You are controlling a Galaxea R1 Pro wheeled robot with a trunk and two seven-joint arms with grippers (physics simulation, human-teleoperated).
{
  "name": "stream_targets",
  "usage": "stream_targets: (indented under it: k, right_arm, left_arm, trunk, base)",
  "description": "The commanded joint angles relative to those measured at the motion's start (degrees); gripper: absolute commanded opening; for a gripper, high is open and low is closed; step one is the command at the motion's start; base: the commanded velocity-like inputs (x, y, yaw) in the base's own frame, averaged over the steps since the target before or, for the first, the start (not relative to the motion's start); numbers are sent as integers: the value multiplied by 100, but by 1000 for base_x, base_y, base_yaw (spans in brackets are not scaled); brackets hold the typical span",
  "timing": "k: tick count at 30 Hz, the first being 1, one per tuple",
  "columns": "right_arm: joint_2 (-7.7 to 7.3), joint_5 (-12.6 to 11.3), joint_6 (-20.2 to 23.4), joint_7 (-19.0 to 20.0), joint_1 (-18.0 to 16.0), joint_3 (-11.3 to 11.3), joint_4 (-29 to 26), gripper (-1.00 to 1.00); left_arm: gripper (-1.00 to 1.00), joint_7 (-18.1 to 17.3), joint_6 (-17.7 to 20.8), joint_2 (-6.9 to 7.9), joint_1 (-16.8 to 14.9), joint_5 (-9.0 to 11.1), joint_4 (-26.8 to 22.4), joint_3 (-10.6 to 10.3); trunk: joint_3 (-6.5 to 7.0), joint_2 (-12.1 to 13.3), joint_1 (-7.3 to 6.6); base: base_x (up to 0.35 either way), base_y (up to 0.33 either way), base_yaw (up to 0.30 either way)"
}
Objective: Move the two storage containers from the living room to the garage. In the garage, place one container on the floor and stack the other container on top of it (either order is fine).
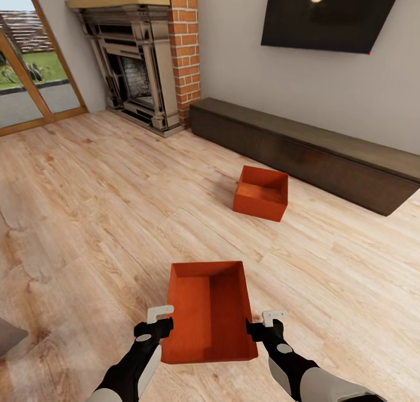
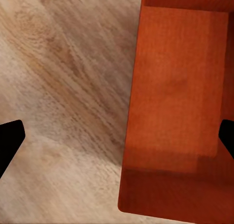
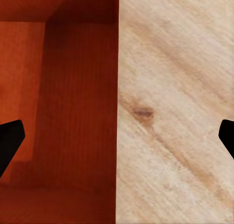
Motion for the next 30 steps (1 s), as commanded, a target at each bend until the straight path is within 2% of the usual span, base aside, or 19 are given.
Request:
stream_targets:
  k: [1, 30]
  right_arm:
    - [1, -27, -16, -32, -4, 49, 6, 100]
    - [1, -49, -9, -38, -4, 49, 6, 100]
  left_arm:
    - [100, 32, 27, 2, 0, 42, -11, -20]
    - [100, 20, 34, 19, 0, 33, -16, -42]
  trunk:
    - [-22, -43, 22]
    - [-543, -1206, 659]
  base:
    - [0, 0, 0]
    - [0, 0, 0]
